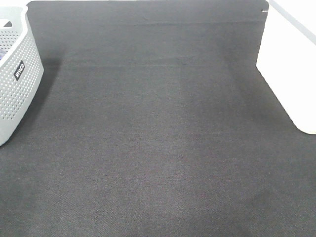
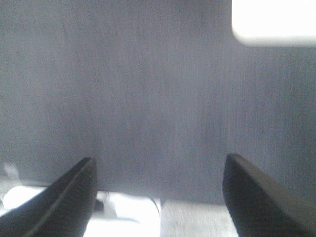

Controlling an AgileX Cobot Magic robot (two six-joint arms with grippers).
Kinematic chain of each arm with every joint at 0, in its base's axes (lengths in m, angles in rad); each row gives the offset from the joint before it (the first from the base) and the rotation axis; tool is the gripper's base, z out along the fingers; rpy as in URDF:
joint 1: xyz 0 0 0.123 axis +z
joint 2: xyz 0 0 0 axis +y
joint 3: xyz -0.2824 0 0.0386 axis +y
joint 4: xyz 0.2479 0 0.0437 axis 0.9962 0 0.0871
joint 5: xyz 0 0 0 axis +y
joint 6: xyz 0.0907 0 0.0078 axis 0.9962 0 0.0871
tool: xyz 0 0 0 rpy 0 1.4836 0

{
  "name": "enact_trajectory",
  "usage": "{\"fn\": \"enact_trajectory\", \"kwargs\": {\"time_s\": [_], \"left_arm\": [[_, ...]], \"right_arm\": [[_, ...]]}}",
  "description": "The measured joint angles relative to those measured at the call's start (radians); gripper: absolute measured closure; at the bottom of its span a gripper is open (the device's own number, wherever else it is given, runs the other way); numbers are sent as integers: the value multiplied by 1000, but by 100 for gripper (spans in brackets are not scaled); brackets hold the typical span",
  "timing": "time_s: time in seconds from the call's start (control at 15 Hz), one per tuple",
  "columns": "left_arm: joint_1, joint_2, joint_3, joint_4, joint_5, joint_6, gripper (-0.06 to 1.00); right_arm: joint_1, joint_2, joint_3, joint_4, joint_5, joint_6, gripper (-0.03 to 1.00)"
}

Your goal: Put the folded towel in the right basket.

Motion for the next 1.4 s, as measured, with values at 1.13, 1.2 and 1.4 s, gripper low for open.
{"fn": "enact_trajectory", "kwargs": {"time_s": [1.13,1.2,1.4], "left_arm": [[0,0,0,0,0,0,7],[0,0,0,0,0,0,7],[0,0,0,0,0,0,7]], "right_arm": [[0,-870,463,-1,-161,-113,29],[0,-870,463,-1,-161,-113,29],[0,-870,463,-1,-161,-113,29]]}}
